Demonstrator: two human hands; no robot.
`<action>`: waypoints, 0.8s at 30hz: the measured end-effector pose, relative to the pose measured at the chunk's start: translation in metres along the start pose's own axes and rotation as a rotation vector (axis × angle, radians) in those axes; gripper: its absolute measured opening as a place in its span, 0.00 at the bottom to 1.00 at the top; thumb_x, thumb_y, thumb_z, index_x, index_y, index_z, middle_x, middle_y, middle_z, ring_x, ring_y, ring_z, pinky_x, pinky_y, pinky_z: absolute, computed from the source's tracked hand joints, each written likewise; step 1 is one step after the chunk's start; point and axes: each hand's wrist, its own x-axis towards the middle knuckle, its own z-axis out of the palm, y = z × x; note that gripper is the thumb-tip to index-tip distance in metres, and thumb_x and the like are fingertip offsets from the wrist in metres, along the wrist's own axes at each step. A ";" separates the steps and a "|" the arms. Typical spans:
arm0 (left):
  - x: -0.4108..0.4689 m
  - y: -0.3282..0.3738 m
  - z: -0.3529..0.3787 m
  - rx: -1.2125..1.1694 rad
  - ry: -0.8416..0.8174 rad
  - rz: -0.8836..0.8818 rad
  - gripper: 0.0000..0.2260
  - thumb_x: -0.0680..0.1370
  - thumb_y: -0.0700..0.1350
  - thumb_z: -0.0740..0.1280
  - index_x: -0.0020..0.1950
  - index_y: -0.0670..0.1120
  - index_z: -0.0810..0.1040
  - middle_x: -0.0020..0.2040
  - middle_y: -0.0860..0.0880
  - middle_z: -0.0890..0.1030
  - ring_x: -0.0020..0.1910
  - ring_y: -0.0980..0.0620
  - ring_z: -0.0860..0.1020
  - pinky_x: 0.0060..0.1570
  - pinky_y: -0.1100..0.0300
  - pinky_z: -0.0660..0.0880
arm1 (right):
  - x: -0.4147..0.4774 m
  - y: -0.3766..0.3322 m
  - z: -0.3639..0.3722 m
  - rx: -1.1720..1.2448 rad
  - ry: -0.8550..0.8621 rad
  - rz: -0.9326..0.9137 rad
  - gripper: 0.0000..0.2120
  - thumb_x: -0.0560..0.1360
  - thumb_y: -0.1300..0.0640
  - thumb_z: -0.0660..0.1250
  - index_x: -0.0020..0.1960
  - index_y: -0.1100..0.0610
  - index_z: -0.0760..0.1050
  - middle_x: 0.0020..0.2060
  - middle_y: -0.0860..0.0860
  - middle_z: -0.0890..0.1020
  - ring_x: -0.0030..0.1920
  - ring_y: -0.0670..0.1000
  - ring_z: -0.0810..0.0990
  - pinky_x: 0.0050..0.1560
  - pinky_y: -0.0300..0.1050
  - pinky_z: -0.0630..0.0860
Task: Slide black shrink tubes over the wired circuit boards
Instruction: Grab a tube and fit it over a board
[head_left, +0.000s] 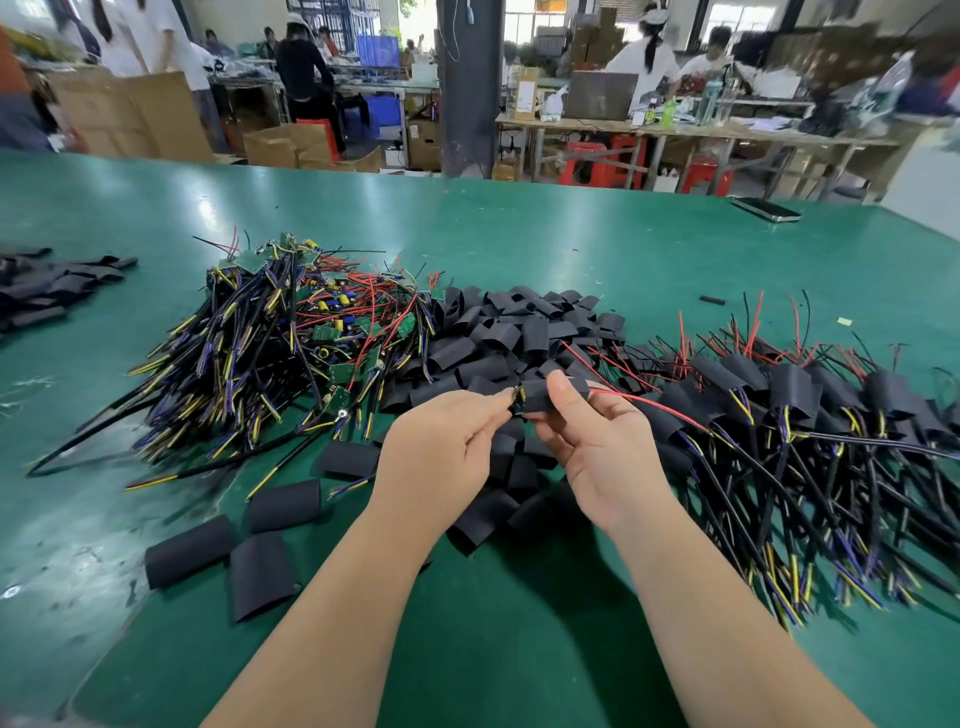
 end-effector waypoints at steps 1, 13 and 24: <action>0.000 0.000 0.000 0.023 -0.017 0.020 0.11 0.73 0.36 0.68 0.53 0.40 0.84 0.42 0.45 0.84 0.41 0.46 0.83 0.38 0.52 0.79 | 0.000 0.000 0.000 -0.001 0.004 -0.010 0.09 0.63 0.55 0.74 0.40 0.58 0.78 0.36 0.53 0.85 0.32 0.48 0.83 0.33 0.37 0.78; 0.002 -0.001 -0.004 0.153 -0.024 0.080 0.11 0.71 0.32 0.69 0.49 0.42 0.85 0.36 0.47 0.82 0.35 0.44 0.79 0.32 0.52 0.77 | -0.002 0.001 0.000 -0.255 0.004 -0.118 0.04 0.68 0.59 0.75 0.40 0.55 0.80 0.37 0.54 0.85 0.35 0.52 0.83 0.35 0.40 0.78; 0.001 -0.002 -0.010 -0.297 0.077 -0.190 0.19 0.71 0.50 0.73 0.54 0.54 0.66 0.47 0.58 0.82 0.38 0.57 0.79 0.37 0.68 0.73 | -0.003 -0.009 0.012 0.088 0.042 -0.025 0.22 0.74 0.70 0.66 0.65 0.56 0.69 0.40 0.58 0.75 0.33 0.48 0.79 0.32 0.38 0.77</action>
